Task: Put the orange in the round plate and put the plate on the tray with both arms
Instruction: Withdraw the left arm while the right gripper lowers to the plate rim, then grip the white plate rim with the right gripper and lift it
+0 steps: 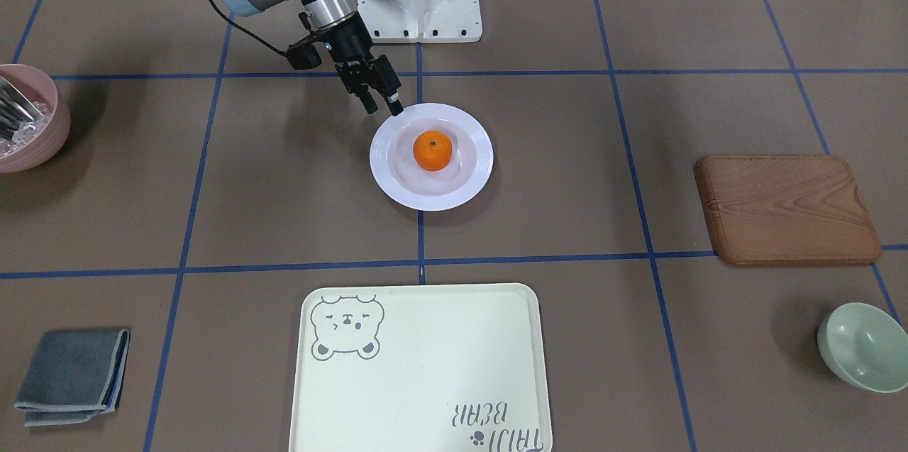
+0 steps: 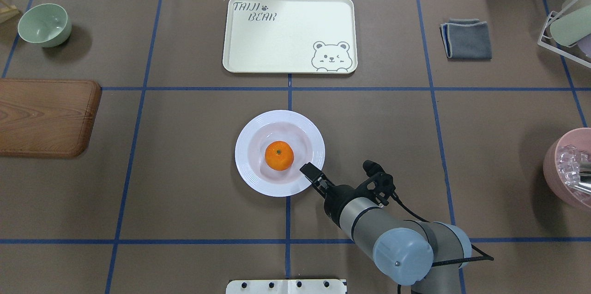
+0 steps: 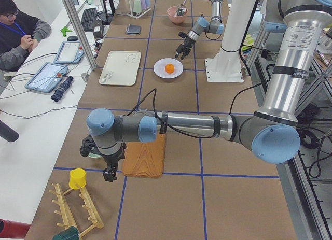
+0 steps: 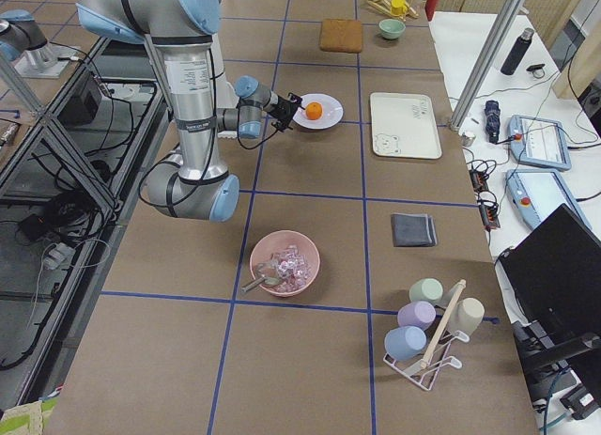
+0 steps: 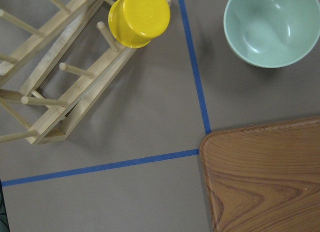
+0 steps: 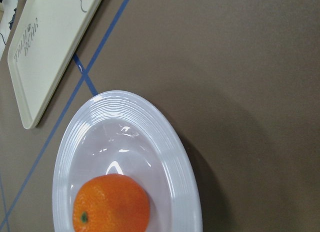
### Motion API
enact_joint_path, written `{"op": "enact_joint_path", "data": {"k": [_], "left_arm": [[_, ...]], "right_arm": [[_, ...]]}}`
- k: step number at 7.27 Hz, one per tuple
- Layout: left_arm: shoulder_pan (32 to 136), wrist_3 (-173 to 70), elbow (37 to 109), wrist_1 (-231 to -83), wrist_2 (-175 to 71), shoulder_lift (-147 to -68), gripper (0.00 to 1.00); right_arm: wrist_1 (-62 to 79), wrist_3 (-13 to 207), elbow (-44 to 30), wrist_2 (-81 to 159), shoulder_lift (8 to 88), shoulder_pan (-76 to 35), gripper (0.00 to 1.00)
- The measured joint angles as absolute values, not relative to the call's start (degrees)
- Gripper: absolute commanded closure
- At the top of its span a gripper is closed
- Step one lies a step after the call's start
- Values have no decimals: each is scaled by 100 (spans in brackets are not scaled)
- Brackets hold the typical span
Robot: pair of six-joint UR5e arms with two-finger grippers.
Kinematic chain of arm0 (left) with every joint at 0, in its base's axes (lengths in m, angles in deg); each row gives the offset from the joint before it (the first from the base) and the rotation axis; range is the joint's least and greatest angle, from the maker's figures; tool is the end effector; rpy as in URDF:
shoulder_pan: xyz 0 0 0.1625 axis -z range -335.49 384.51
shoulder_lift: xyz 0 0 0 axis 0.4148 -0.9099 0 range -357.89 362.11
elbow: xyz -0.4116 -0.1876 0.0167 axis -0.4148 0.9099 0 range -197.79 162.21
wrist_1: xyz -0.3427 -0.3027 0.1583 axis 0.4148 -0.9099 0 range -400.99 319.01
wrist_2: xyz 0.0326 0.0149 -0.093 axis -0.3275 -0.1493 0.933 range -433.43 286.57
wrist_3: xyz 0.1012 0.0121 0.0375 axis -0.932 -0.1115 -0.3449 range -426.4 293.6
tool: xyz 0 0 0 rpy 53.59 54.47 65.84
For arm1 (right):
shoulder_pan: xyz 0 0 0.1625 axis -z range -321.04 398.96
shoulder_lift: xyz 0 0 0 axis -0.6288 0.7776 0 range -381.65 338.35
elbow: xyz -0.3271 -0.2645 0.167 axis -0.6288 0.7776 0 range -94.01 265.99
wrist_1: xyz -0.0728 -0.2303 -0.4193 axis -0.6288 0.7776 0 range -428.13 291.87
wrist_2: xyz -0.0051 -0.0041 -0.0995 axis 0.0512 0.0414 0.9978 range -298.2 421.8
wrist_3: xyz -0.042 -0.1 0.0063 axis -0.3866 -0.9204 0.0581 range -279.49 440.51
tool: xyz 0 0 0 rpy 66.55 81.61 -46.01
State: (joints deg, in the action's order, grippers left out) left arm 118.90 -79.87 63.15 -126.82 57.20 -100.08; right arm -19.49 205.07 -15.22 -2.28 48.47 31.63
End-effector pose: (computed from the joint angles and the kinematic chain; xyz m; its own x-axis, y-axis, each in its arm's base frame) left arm -0.1127 -0.6515 0.6638 0.7529 0.1642 -0.6373 -0.1015 0.9858 0.1341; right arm -0.6468 -0.2655 0.2823 -0.0535 0.5076 0.8599 -0.6045 0.6690 -0.4325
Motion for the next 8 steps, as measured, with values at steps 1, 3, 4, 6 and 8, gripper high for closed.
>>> {"op": "enact_joint_path", "data": {"k": [1, 3, 4, 6, 8], "left_arm": [[11917, -8004, 6304, -12684, 5727, -9981, 1], [11931, -8010, 6299, -12688, 5732, -9970, 1], [11933, -8011, 6298, -12692, 5731, -9967, 1], [11930, -8003, 6298, -12694, 5729, -9972, 1], [11930, -7995, 6298, -12698, 5727, -9970, 1]], "right_arm": [[-1940, 20573, -1476, -197, 4804, 3202, 28], [-1935, 20608, -1403, -171, 4751, 3228, 39], [-1937, 20619, -1315, -140, 4656, 3228, 54], [-1942, 20749, -1184, -80, 4519, 3218, 60], [-1940, 20812, -1121, -65, 4504, 3200, 60]]}}
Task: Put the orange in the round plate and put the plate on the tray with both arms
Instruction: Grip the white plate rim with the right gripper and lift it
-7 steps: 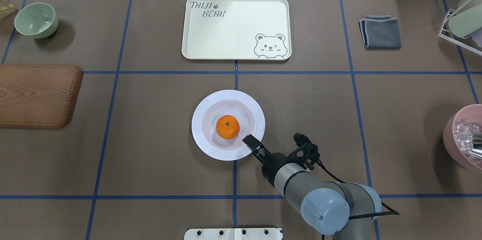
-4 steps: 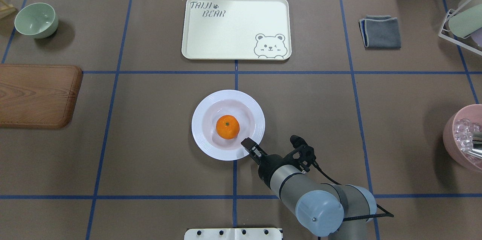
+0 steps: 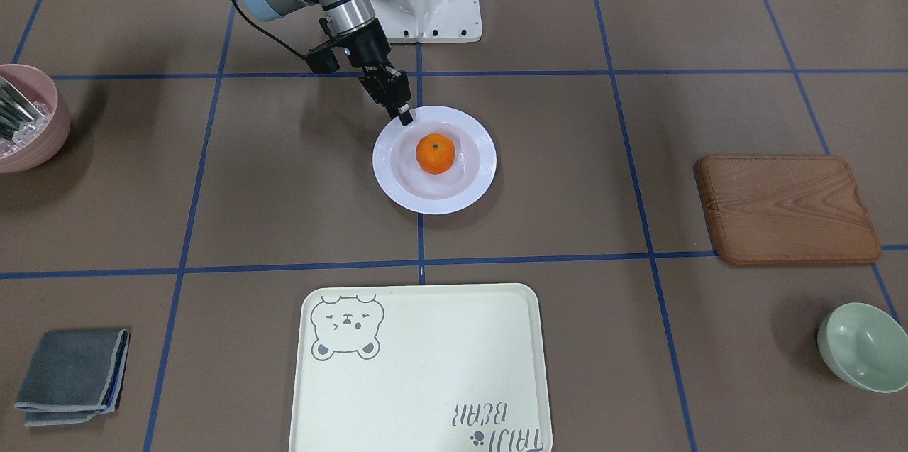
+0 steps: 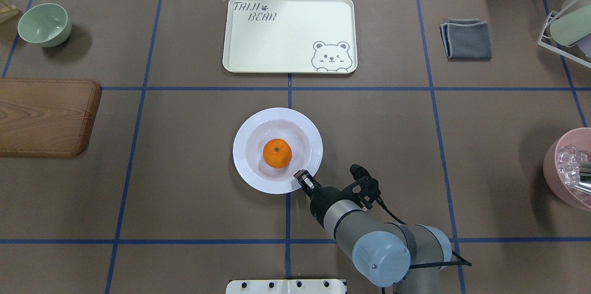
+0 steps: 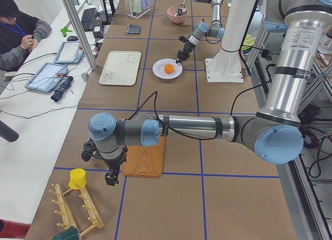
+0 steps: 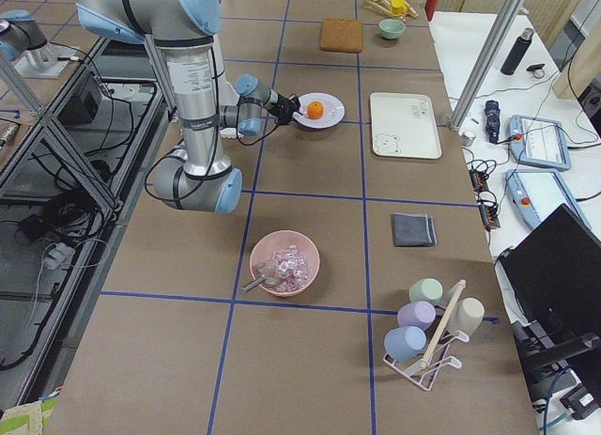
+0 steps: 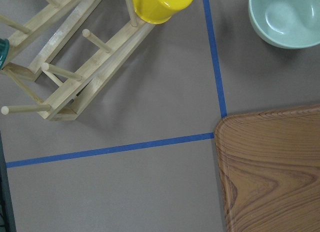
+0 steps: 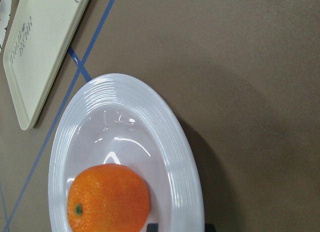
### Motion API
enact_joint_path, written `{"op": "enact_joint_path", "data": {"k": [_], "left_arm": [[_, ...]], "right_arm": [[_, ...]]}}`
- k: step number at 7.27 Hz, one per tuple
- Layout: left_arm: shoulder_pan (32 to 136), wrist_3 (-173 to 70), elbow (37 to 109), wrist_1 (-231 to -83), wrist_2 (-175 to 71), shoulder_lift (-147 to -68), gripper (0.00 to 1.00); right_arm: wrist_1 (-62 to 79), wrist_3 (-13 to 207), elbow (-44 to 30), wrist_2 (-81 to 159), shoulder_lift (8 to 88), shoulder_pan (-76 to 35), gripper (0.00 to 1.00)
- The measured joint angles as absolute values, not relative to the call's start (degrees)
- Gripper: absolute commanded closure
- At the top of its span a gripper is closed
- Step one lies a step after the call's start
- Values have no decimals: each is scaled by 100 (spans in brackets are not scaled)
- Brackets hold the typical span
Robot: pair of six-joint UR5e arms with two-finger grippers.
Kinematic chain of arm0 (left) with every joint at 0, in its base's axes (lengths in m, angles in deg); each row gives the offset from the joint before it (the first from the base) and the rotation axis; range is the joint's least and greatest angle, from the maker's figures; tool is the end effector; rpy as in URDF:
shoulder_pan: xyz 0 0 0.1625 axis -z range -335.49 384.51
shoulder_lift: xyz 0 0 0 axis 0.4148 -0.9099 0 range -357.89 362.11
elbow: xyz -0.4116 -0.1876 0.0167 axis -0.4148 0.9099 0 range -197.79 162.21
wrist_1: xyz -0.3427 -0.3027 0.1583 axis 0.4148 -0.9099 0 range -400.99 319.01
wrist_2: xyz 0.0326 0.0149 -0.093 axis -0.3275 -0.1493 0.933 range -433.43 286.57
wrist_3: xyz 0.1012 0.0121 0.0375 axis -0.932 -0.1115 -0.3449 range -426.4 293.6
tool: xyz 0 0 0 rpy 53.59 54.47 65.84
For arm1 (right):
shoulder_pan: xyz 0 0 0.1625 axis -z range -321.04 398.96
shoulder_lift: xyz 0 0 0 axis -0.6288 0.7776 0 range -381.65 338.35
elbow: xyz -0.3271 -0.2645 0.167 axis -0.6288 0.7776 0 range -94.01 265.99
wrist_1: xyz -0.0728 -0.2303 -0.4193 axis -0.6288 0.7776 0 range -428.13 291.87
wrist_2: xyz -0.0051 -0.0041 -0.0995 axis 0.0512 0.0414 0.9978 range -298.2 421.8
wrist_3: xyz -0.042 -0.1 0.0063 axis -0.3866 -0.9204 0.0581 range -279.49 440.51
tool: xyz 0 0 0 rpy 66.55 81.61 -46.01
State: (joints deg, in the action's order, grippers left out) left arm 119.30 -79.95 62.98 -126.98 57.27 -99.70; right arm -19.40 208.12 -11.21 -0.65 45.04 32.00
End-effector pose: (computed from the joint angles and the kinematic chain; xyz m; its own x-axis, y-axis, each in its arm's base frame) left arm -0.1169 -0.6474 0.6694 0.7527 0.1561 -0.6395 -0.0954 0.9871 0.1286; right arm -0.6750 -0.2673 0.2773 -0.0860 0.5346 0.8407 -0.6199 0.6318 -0.4653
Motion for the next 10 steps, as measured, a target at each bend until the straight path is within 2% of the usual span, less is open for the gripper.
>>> {"op": "enact_joint_path", "data": {"k": [1, 4, 5, 6, 10], "left_arm": [[11933, -7994, 6298, -12698, 5728, -9968, 1], [11934, -7993, 6306, -12703, 5735, -9967, 1], [11933, -7993, 6306, -12703, 5735, -9967, 1], [11930, -7993, 6310, -12703, 5733, -9967, 1], [11925, -7985, 6322, -12702, 5735, -9975, 1]], "right_arm": [[-1941, 20821, -1095, -62, 4501, 3189, 54], [-1942, 20828, -1039, -60, 4498, 3145, 61], [-1940, 20829, -1011, -60, 4486, 3117, 74], [-1941, 20830, -982, -60, 4462, 3092, 100], [-2007, 20887, -1037, -74, 4381, 2863, 100]]}}
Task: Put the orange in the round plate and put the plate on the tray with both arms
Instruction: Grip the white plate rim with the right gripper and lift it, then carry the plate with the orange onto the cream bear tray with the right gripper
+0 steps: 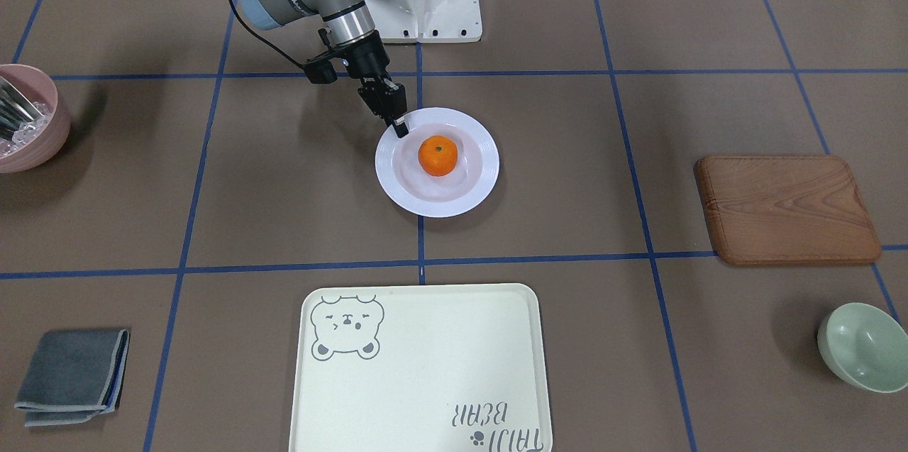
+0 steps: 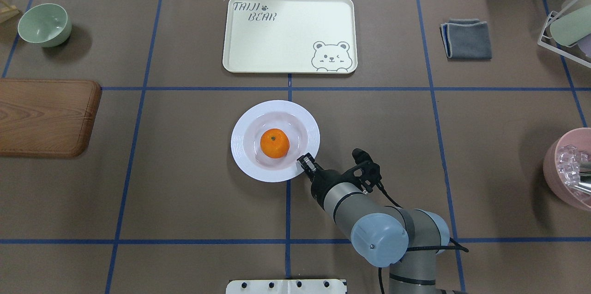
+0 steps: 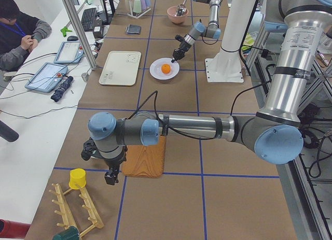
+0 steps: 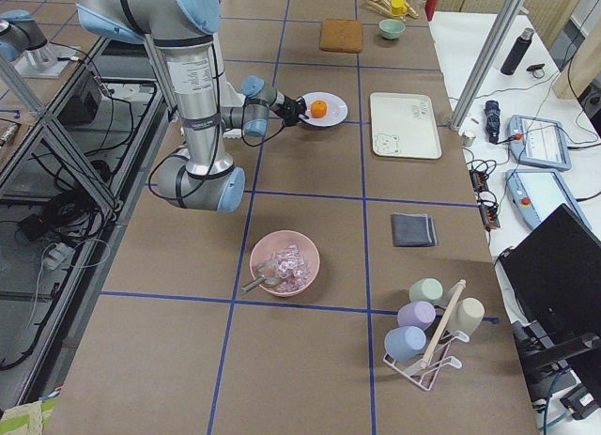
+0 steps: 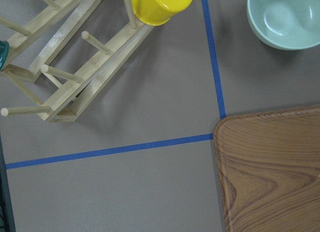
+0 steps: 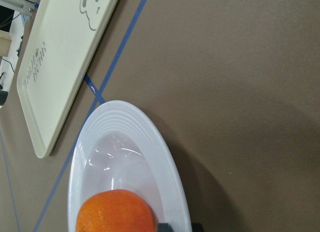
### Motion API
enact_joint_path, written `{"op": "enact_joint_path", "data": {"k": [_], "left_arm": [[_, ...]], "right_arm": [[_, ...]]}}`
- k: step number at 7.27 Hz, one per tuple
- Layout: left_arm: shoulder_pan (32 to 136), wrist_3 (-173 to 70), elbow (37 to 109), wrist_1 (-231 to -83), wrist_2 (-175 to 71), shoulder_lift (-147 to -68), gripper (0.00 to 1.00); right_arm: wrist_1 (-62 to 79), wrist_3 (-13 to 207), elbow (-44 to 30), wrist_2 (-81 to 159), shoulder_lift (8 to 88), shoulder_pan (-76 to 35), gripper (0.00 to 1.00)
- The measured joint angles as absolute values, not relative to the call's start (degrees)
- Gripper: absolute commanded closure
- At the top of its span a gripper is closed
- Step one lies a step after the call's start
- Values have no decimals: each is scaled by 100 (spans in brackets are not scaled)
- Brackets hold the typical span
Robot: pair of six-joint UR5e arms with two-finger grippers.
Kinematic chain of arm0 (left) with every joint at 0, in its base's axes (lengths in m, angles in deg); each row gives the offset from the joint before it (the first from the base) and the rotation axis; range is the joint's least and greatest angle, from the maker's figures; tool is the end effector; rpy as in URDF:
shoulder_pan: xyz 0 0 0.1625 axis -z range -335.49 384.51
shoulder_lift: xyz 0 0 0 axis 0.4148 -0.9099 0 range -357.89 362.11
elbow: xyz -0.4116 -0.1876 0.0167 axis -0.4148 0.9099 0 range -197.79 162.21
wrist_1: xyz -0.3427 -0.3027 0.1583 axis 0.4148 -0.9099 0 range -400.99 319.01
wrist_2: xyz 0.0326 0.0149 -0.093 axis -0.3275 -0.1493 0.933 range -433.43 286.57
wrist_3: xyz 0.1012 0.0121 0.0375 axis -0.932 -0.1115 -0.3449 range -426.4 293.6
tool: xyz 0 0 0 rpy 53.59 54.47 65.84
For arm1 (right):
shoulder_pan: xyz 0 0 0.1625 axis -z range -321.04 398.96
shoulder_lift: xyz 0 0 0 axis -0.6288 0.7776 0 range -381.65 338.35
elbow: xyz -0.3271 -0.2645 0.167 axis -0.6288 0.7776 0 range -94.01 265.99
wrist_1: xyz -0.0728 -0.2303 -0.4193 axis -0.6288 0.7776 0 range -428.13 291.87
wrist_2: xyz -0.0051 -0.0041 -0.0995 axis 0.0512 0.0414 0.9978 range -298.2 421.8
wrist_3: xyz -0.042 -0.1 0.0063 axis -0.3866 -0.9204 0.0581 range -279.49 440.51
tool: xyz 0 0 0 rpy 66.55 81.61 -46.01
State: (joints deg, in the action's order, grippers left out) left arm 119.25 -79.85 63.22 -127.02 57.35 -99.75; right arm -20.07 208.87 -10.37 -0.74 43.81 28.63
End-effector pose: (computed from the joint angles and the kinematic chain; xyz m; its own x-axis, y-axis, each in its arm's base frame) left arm -0.1163 -0.6483 0.6663 0.7522 0.1587 -0.6395 -0.0948 0.9865 0.1333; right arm -0.6642 -0.3075 0.2685 -0.1403 0.5342 0.8336 -0.6447 0.5897 -0.4864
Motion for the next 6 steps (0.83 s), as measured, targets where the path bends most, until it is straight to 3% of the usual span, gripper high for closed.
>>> {"op": "enact_joint_path", "data": {"k": [6], "left_arm": [[11931, -7958, 6351, -12698, 5791, -9891, 1]], "right_arm": [[-2215, 21614, -2090, -62, 4283, 2337, 100]]}}
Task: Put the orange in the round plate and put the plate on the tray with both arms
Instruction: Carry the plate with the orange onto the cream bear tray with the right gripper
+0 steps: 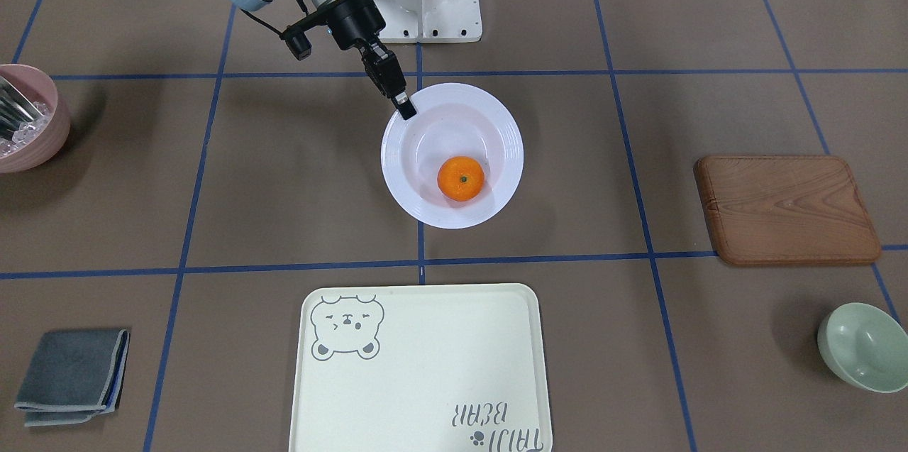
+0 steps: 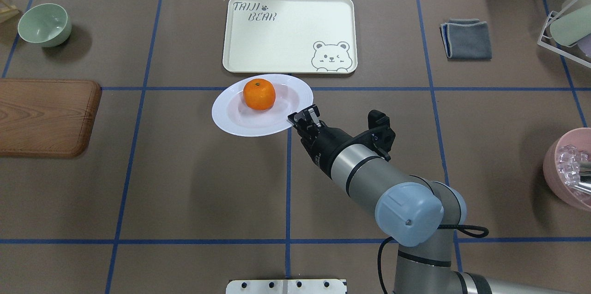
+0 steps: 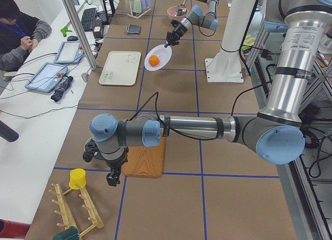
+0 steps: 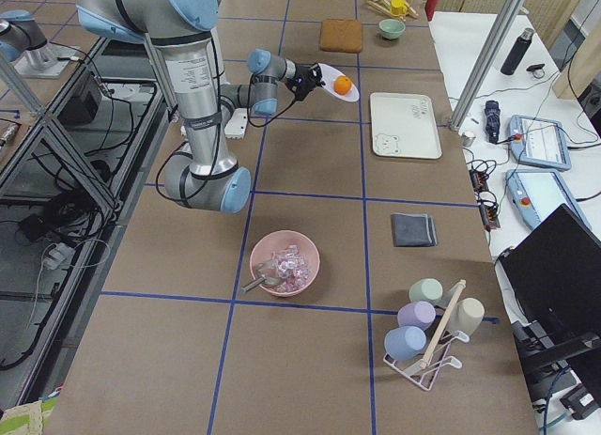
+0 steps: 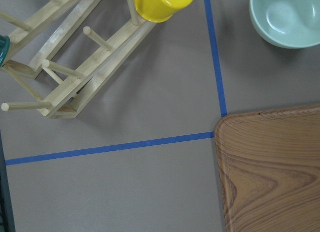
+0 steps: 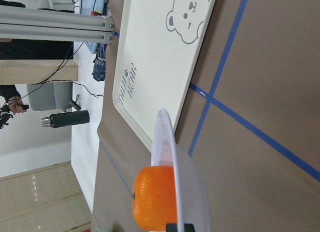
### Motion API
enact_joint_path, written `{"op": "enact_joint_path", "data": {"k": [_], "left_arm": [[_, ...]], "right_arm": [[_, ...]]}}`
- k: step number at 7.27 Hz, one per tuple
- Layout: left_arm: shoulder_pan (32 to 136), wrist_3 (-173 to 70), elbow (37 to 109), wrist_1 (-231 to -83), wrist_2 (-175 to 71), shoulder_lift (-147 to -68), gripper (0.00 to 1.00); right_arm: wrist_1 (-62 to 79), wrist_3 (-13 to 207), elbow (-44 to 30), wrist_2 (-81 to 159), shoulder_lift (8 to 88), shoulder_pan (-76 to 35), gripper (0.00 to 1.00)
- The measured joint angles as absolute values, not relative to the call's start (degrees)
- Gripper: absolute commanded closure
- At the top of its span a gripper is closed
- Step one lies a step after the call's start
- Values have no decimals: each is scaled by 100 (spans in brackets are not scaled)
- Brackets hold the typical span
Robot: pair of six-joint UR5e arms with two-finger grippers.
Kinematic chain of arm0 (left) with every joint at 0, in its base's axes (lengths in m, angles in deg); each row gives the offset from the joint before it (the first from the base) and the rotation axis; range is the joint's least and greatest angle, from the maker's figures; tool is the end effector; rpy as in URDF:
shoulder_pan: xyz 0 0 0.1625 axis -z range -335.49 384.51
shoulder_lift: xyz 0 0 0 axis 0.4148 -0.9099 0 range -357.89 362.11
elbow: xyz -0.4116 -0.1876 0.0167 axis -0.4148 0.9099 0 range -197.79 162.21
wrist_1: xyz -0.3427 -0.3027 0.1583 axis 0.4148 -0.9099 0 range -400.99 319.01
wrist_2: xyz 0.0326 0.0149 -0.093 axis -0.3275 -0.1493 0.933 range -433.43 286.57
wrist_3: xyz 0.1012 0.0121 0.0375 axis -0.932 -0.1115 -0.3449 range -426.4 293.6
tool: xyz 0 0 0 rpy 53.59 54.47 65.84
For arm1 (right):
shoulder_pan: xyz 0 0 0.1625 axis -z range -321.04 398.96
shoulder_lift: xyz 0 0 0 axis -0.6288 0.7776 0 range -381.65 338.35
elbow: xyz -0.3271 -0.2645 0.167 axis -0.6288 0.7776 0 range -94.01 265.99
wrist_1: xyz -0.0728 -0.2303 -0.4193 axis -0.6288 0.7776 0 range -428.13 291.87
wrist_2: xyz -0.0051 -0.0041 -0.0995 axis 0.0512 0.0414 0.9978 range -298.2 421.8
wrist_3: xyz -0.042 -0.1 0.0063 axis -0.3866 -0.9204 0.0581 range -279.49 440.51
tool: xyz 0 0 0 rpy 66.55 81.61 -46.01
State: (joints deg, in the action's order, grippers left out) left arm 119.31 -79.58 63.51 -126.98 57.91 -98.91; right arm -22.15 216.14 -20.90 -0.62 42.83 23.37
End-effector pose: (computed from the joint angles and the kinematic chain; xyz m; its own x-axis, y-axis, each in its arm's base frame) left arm -0.1156 -0.6411 0.6724 0.7460 0.1470 -0.6495 -0.0887 0.9886 0.1220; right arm -0.5678 -0.3490 0.1637 -0.4467 0.5332 0.7184 -0.5206 0.4982 -0.6934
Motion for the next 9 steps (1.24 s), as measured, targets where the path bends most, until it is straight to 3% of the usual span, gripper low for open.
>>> {"op": "enact_joint_path", "data": {"k": [3, 9], "left_arm": [[11926, -7952, 6385, -12703, 5977, -9840, 1], [11928, -7941, 6412, -12700, 5990, -9829, 1]], "right_arm": [[-2505, 21873, -1731, 81, 4012, 2025, 100], [-2056, 22903, 1917, 768, 1982, 1077, 100]]}}
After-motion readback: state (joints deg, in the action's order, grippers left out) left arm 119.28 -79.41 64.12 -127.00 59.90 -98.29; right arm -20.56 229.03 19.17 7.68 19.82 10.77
